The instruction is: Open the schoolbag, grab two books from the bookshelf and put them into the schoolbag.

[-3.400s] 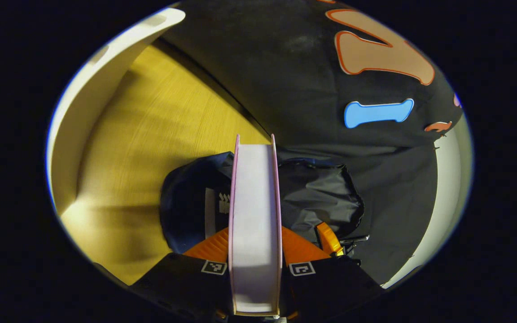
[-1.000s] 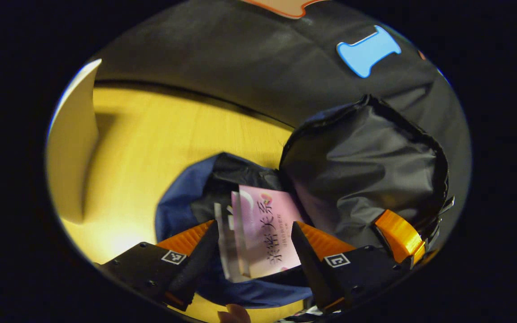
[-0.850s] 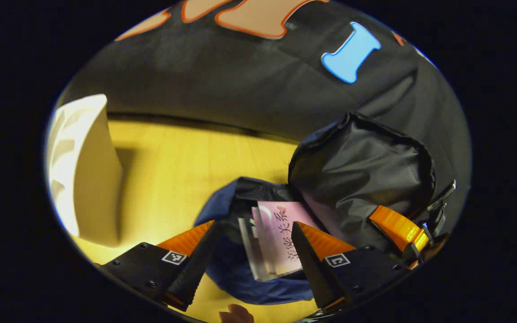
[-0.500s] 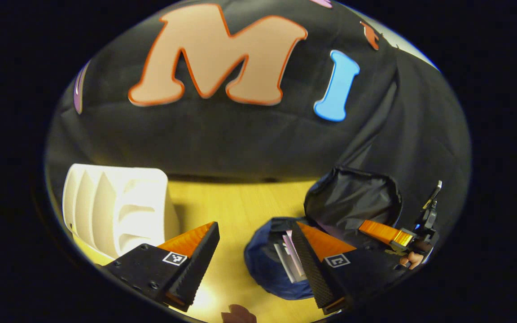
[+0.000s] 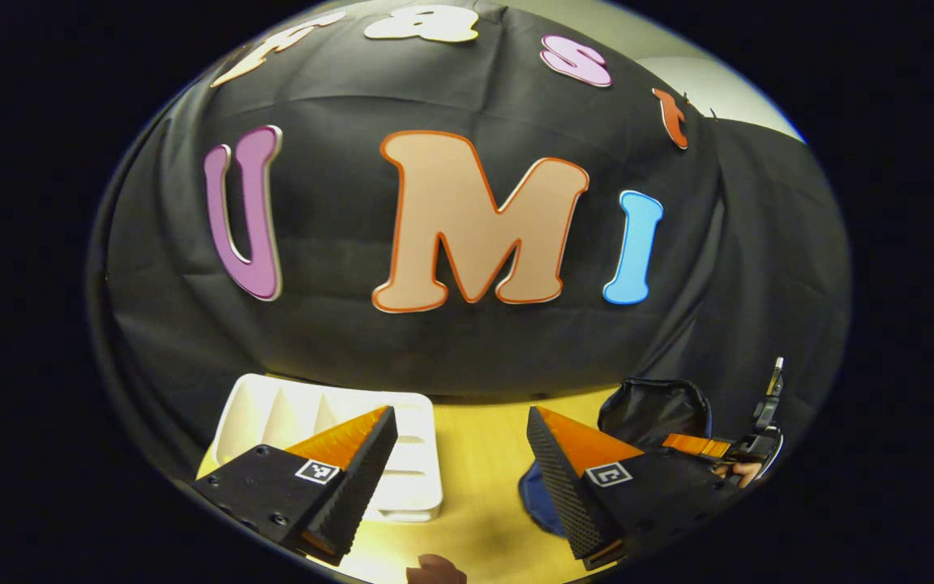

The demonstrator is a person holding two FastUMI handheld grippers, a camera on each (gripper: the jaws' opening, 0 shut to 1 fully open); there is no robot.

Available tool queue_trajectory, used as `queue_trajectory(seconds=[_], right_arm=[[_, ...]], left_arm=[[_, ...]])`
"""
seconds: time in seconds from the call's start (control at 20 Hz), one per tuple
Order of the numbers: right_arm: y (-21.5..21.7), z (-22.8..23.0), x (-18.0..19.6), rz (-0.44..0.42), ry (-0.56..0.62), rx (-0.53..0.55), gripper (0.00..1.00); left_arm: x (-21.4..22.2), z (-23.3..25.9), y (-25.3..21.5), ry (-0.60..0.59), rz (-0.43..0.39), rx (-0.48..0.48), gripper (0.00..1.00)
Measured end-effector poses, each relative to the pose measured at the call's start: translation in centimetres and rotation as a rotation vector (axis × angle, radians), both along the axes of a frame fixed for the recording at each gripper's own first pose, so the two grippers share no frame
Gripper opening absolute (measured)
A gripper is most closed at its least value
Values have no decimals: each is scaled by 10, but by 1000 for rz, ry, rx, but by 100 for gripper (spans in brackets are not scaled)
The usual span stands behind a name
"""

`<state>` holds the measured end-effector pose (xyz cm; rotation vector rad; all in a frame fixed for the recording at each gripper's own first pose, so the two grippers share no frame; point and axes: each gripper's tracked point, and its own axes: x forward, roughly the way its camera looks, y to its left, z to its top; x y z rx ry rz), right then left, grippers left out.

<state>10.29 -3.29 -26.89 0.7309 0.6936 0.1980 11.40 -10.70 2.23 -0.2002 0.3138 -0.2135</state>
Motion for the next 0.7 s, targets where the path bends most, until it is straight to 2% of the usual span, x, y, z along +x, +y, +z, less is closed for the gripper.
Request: queue_trajectory(seconds=[0.15, 0.2, 0.3, 0.65, 0.7], right_arm=[[2, 31, -13, 28, -47, -73, 82], [12, 28, -12, 41, -56, -107, 100], [25, 40, -19, 76, -81, -158, 99], [64, 90, -64, 159, -172, -215, 100], [67, 98, -68, 158, -188, -233, 100]], left_arm=[[-13, 4, 20, 0, 28, -12, 94], [-19, 4, 27, -3, 37, -17, 94], [-28, 4, 38, -1, 51, -25, 94], [-60, 0, 70, 0, 90, -25, 94], [-65, 0, 75, -5, 94, -24, 90]])
